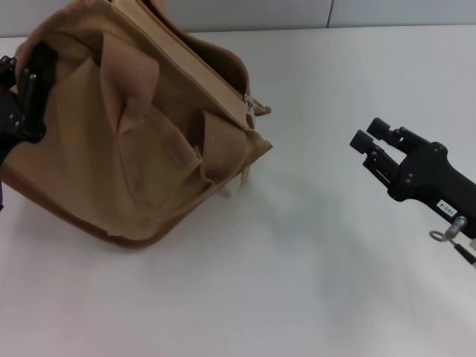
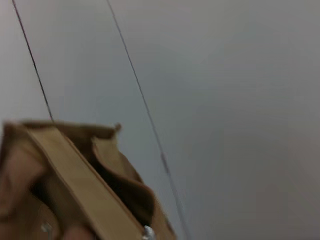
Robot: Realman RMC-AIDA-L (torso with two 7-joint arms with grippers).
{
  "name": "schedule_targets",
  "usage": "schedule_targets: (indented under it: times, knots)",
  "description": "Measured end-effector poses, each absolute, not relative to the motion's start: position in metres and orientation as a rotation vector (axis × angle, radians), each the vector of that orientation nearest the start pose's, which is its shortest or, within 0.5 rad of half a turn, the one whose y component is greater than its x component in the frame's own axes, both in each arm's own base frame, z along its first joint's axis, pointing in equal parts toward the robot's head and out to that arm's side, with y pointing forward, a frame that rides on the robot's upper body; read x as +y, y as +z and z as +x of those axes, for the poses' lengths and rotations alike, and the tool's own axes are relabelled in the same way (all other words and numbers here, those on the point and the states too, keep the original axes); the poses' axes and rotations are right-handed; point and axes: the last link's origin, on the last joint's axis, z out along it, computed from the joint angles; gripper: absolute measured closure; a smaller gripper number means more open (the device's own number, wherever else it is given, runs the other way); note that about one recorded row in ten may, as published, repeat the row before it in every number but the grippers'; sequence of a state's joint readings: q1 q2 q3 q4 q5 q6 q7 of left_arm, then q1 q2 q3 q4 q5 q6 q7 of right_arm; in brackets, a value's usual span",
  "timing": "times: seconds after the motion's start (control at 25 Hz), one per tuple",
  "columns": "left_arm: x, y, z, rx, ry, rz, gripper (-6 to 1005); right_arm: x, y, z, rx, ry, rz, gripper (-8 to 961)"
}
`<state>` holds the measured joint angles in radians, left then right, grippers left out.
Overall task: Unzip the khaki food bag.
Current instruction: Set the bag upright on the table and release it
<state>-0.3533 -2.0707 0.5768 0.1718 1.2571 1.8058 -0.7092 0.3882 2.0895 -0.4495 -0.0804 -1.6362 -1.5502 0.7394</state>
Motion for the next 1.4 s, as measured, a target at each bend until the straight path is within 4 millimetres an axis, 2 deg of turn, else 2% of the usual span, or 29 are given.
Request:
schedule_targets:
  times: [0.16, 0.4, 0.48, 0.76, 1.4]
  knots:
    - [0.268, 0.028, -0.289, -0.336, -1.362, -1.868, 942, 0.275, -0.039, 0.300, 0.476, 1.026, -2.119, 699]
    - [0.268, 0.029, -0.288, -0.337, -1.376, -1.869, 942, 0.291, -0.042, 0.286, 0.326, 0.981, -2.159, 488]
    - [0.268, 0.029, -0.287, -0.338, -1.383, -1.870, 942, 0.297, -0.046, 0.282, 0.306, 0.962, -2.189, 487]
    - [0.268, 0.030, -0.286, -0.333, -1.391, -1.871, 943, 0.312, -0.079, 0.262, 0.240, 0.846, -2.365, 495]
    - [0.268, 0.029, -0.282, -0.319, -1.412, -1.882, 943, 0.335, -0.093, 0.243, 0.230, 0.779, -2.386, 512]
